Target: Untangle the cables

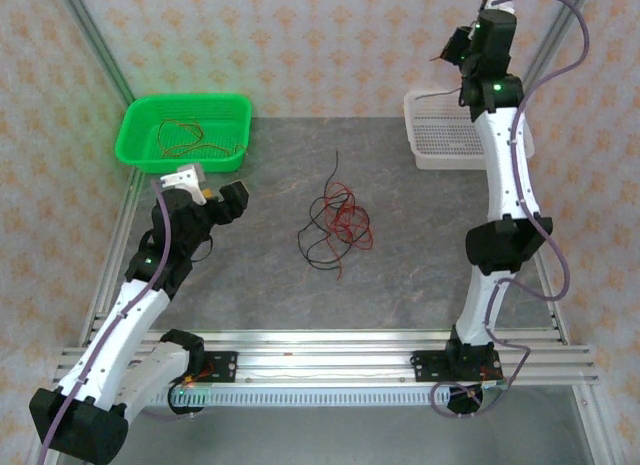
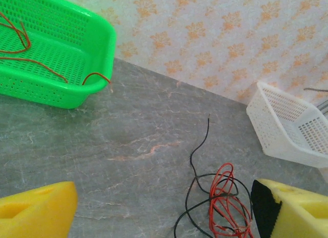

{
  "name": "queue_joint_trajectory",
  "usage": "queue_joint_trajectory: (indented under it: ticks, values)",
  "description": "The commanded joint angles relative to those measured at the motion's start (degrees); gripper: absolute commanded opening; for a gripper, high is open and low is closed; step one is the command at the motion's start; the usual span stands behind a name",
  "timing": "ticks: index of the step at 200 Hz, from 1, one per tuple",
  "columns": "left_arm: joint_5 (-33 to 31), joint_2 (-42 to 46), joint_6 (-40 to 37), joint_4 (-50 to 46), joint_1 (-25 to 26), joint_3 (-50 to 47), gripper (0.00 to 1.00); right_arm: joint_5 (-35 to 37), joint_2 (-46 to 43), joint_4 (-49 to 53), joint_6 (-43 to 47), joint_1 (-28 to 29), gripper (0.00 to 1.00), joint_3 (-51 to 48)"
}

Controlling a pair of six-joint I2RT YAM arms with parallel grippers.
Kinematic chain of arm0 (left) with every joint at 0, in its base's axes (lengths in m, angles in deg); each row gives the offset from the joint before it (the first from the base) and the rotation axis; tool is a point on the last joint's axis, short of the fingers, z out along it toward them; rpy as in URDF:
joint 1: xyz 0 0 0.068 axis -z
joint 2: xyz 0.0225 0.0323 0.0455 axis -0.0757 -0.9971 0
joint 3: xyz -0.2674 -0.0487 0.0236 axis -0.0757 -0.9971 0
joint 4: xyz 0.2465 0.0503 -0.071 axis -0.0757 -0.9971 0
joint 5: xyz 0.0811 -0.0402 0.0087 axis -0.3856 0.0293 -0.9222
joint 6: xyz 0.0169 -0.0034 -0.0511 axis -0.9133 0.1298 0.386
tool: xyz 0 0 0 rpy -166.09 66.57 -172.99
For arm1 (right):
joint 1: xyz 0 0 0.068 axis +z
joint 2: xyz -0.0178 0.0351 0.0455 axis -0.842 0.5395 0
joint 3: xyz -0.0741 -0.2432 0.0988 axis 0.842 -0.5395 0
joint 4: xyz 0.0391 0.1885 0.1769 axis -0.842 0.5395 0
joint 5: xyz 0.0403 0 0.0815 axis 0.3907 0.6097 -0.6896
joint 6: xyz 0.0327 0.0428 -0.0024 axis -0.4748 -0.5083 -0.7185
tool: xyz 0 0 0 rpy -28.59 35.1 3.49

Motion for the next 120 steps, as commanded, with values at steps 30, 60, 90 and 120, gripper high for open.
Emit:
queue_joint_trajectory:
  ticks: [30,60,90,120]
  values:
    - [-2.71,2.17,1.0,-4.85,0.7,1.38,0.88,-3.2,7.67,-2.46,-1.37,-5.69,0.0,2.13]
    - [-3.22,2.45,1.77,-6.27,1.04,1.99,0.88,-3.38,12.66,-1.97,-1.38,-7.41,0.0,1.71]
    - [-3.31,2.46,2.73,-7.11,1.48,2.09,0.91,-1.54,17.53,-1.59,-0.7,-7.9,0.0,1.51]
    - [-3.74,2.46,3.11,-7.92,1.99,2.25,0.92,0.42,22.04,-1.36,-0.32,-7.91,0.0,1.52]
